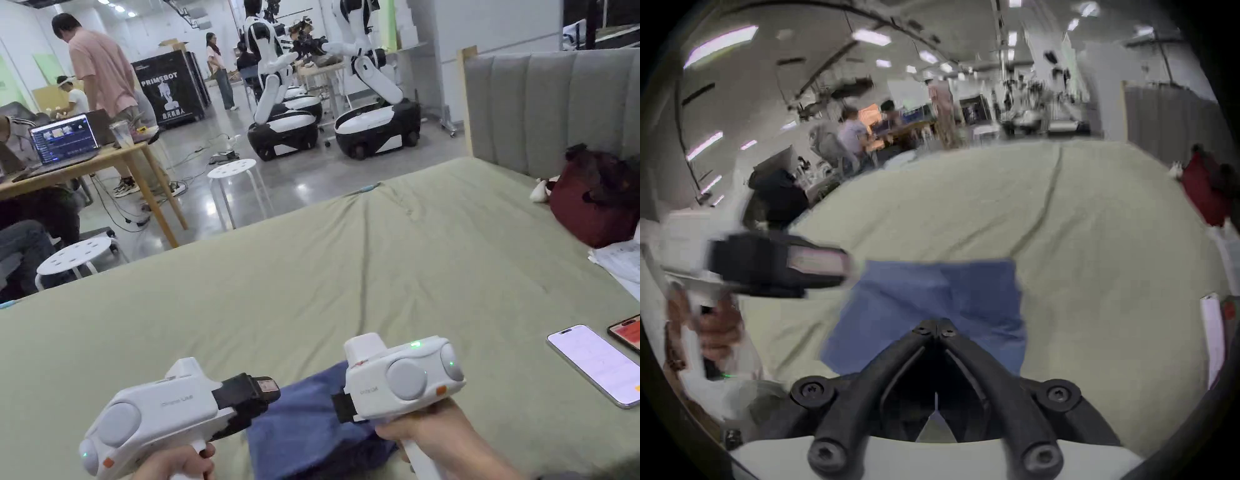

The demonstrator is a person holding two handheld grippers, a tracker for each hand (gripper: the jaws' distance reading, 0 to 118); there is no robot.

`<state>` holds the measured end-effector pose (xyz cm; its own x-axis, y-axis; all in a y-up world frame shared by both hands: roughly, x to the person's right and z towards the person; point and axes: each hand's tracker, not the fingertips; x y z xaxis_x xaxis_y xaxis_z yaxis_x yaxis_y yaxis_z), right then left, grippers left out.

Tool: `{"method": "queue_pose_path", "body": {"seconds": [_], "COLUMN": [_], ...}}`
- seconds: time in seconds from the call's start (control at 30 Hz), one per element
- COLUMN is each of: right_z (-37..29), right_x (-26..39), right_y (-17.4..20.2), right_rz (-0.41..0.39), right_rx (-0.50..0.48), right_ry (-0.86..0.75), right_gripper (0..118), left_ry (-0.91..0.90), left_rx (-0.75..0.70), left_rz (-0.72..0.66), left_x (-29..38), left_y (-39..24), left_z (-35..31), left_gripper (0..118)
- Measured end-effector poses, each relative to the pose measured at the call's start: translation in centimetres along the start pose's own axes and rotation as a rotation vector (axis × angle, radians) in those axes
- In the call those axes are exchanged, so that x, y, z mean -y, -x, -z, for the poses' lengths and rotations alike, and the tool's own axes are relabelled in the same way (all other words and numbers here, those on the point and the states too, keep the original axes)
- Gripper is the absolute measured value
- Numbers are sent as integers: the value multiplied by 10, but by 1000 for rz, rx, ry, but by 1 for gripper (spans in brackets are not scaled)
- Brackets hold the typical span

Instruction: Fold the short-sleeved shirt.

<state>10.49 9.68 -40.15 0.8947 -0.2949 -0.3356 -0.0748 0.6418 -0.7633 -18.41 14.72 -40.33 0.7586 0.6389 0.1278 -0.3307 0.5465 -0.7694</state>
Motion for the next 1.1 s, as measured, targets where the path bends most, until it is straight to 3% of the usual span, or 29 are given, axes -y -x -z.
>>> {"method": "queue_pose_path", "body": {"seconds": [0.07,0.13,0.2,0.3,0.33,0.37,0.4,0.47,0.53,0.67,0.8,0.93,1.1], "right_z": [32,31,24,25,23,22,23,22,20,20,14,17,47], "right_x": [10,21,21,21,20,21,22,25,26,23,17,-4,-45], "right_y": [-10,-15,-17,-21,-23,-25,-27,-30,-33,-26,0,54,153], "right_rz": [-19,-51,-7,-6,4,10,9,9,24,12,-76,-202,-337], "right_rx": [60,17,17,5,-5,-14,-23,-39,-49,-34,55,118,103], "right_ry": [109,-25,-4,-6,-7,-9,-11,-19,-26,-19,-3,14,-160], "right_gripper": [0,0,0,0,0,0,0,0,0,0,0,0,0], "left_ry": [4,-59,-42,53,62,75,88,86,60,82,109,101,38], "left_rx": [-9,-31,-36,-60,-69,-82,-74,-45,-91,-91,-6,-2,-110], "left_rz": [24,41,19,-86,-118,-142,-169,-188,-169,-26,-89,-65,-30], "left_x": [2,9,10,15,18,21,25,28,30,26,13,-8,-41], "left_y": [14,24,33,47,49,49,50,48,42,30,46,67,134], "left_z": [-6,-8,2,30,41,50,58,73,79,69,51,26,-42], "left_gripper": [118,111,112,115,113,104,91,51,50,31,28,28,28]}}
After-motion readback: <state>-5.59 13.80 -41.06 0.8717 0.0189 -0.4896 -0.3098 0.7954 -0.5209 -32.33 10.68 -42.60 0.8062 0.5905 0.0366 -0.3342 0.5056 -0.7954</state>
